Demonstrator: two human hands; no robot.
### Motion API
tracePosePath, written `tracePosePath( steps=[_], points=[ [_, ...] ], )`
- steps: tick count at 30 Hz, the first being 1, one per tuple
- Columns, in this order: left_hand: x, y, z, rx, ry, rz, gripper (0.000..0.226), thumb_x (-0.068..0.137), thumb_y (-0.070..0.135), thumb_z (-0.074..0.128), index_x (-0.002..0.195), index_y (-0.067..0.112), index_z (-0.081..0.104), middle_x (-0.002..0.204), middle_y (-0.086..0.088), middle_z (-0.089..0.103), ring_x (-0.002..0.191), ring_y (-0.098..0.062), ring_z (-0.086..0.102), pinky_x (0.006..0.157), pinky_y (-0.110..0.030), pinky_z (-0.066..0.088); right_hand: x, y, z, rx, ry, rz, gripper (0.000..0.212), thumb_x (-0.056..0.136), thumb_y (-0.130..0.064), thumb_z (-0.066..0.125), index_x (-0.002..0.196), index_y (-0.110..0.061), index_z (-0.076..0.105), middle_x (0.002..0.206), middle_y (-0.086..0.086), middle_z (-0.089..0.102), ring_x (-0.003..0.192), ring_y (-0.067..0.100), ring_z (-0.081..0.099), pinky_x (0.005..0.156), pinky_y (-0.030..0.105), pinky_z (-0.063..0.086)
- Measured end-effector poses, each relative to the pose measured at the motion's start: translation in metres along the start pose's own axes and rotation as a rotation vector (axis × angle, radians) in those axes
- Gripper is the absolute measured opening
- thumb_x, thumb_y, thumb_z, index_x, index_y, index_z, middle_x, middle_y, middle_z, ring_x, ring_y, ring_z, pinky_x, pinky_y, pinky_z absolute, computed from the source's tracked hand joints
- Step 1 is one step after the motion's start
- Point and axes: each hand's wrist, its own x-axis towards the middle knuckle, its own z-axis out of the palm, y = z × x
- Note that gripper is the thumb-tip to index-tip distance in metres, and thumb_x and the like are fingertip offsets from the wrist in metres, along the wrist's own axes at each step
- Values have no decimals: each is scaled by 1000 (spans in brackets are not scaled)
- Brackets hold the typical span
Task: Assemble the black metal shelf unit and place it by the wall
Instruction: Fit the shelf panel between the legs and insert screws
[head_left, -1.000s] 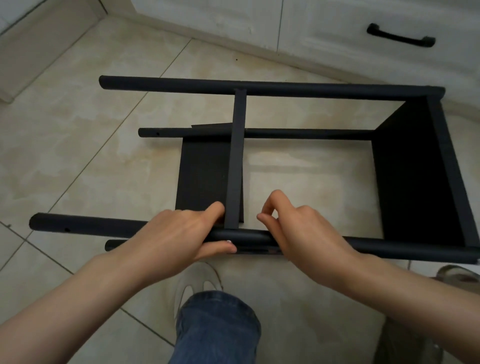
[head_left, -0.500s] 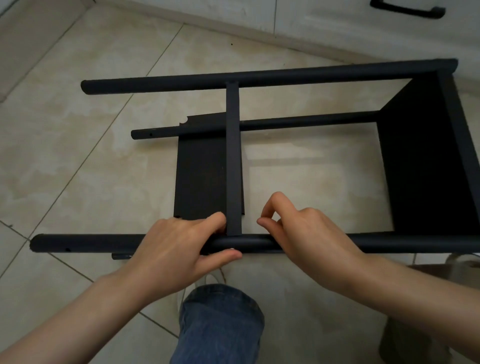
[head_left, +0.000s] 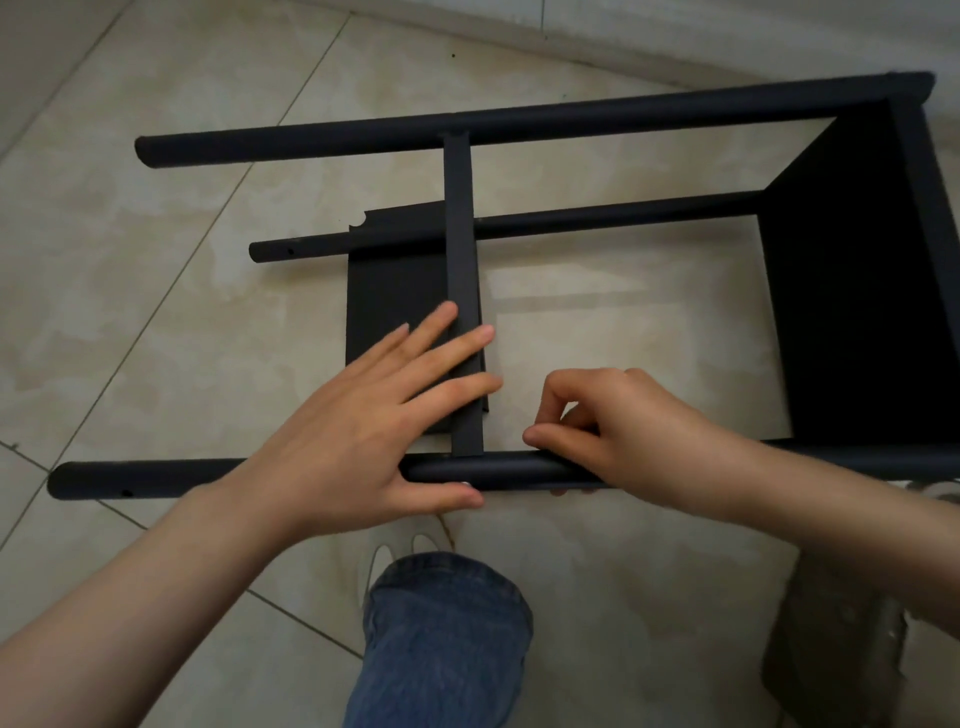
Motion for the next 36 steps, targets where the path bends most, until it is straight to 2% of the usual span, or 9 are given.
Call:
tracePosePath(
  steps=[2,4,7,11,15,18,20,28,36],
  points=[
    [0,0,1,-60,-11,-7,81,87,77,44,152,28,38,169,8,11,156,-13,0,125,-28,6,10,0,-4,35,-15,9,20,89,-35,69,73,-26,63,71,-7,72,65,0,65,64,19,52],
    [0,0,2,-67,-7,-16,81,87,78,43,151,29,39,169,9,11,156,-10,1,125,-33,11,20,-1,-3,72,-32,-3,18,88,-33,72,75,-21,67,73,-6,73,69,3,68,74,28,57],
    [1,1,1,-81,-3,-21,80,86,78,43,149,28,41,169,9,13,156,-10,1,121,-41,14,33,-4,5,110,-68,25,16,87,-29,74,77,-18,68,73,-2,74,69,8,69,77,34,59],
    [1,0,2,-105,-4,-18,78,85,77,46,148,29,42,168,10,14,156,-9,1,120,-37,14,47,-9,9,261,-75,99,9,84,-12,76,79,-9,69,72,6,73,68,16,72,70,27,61],
    [0,-1,3,-116,0,-21,78,85,76,48,149,31,40,168,10,13,156,-10,1,119,-37,14,54,-14,9,369,-182,205,8,84,-12,74,78,-13,69,70,-1,74,61,3,65,64,18,55],
    [0,0,4,-126,7,-24,78,84,76,48,149,32,39,168,10,14,156,-10,2,117,-36,17,58,-13,10,462,-312,279,5,85,-9,72,85,-14,71,70,-3,72,66,6,64,71,22,54],
    [0,-1,4,-136,10,-23,78,84,76,49,149,33,39,168,11,14,156,-10,3,117,-36,19,59,-13,12,515,-370,298,12,86,-5,69,79,-16,70,71,-1,71,66,8,64,72,23,54],
    [0,-1,5,-131,6,-18,78,84,76,49,148,34,38,168,13,11,156,-9,2,116,-34,19,61,-8,6,556,-486,296,10,88,-6,68,86,-14,74,83,1,72,68,7,61,79,25,51],
    [0,-1,6,-145,5,-19,76,84,76,49,147,34,39,168,12,12,156,-11,3,115,-37,25,71,-5,5,526,-622,325,14,90,-8,67,80,-17,70,85,0,69,71,8,60,78,26,50]
  ],
)
